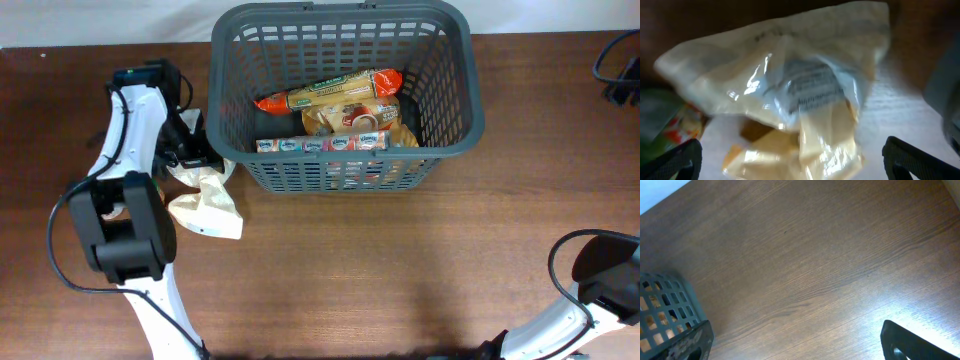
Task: Pack container
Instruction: 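Grasp the cream paper bag with the left gripper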
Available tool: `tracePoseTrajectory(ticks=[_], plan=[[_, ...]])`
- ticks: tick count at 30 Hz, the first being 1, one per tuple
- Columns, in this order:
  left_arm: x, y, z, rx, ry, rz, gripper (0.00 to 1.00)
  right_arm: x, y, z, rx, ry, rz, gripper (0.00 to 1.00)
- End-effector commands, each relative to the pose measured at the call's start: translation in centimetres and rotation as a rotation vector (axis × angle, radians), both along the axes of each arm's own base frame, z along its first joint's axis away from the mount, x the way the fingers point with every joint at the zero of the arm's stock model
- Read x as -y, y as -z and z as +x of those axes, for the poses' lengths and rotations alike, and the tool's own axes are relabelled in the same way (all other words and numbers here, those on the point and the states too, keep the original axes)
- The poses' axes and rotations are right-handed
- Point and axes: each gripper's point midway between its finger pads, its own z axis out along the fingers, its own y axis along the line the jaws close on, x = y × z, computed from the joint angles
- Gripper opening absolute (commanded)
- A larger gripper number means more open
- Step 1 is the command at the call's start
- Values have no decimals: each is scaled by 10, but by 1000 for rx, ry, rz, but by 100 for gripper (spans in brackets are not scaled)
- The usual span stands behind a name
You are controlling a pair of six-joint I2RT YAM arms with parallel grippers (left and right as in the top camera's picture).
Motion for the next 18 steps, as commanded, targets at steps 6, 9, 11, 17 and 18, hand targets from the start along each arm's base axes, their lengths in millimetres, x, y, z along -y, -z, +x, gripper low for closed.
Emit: tracePoseTrajectory(ticks=[6,9,11,17,18], plan=[[5,58,-37,-103,14,-28,100,1,1,-1,-1,9,2,99],[7,71,-47,-121,14,-33,96,1,1,-1,-1,9,2,99],[7,76,-50,-125,14,-33,91,1,1,-1,-1,9,2,99],[13,74,-48,-120,8,-67,19,1,1,-1,-1,9,2,99],[15,72,-48,-120,5,-83,7,1,1,-1,-1,9,2,99]])
